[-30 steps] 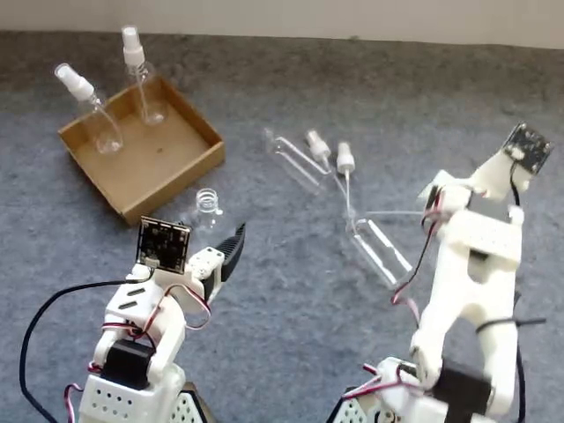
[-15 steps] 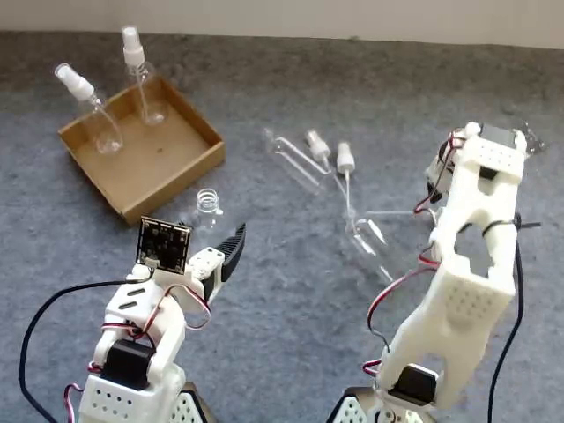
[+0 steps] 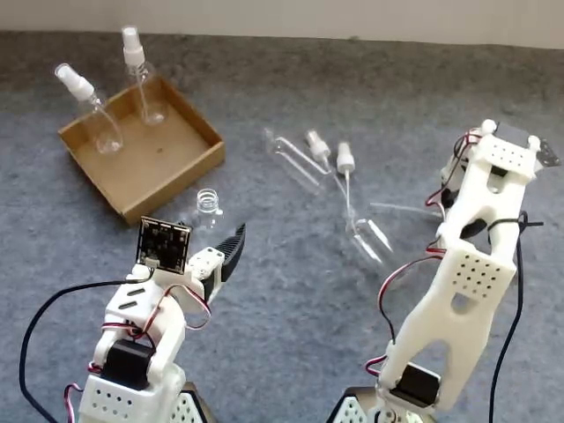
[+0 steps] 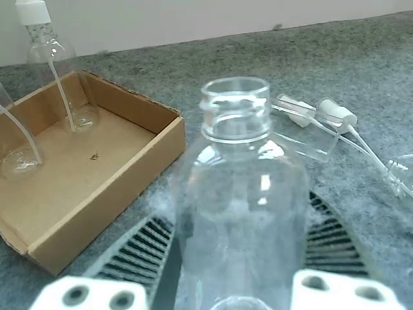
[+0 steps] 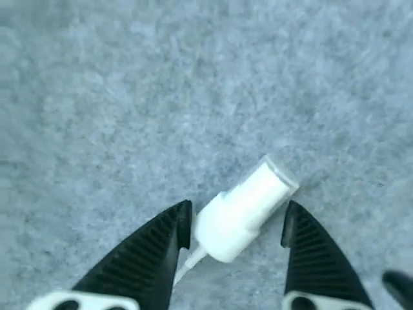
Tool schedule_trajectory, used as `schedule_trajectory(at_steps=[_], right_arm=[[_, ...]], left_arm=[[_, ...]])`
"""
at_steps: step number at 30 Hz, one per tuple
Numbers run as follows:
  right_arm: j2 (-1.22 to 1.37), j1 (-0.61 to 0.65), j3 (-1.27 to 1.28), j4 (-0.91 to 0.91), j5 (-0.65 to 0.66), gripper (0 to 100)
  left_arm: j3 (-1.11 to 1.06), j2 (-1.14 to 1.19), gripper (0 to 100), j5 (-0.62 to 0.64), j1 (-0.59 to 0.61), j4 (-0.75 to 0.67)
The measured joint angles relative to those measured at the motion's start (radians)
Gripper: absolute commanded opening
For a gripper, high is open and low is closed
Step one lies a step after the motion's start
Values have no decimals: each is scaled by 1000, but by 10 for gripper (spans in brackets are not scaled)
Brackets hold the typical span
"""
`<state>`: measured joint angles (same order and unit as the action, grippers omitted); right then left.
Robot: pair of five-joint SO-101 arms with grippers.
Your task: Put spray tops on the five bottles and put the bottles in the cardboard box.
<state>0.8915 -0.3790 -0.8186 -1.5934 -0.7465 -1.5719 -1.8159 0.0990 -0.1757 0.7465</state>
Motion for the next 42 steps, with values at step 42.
schedule_trajectory(at_steps=[42], right_arm=[[-370, 155, -437, -153, 786, 5]], left_arm=[[0, 0, 140, 0, -204, -5]])
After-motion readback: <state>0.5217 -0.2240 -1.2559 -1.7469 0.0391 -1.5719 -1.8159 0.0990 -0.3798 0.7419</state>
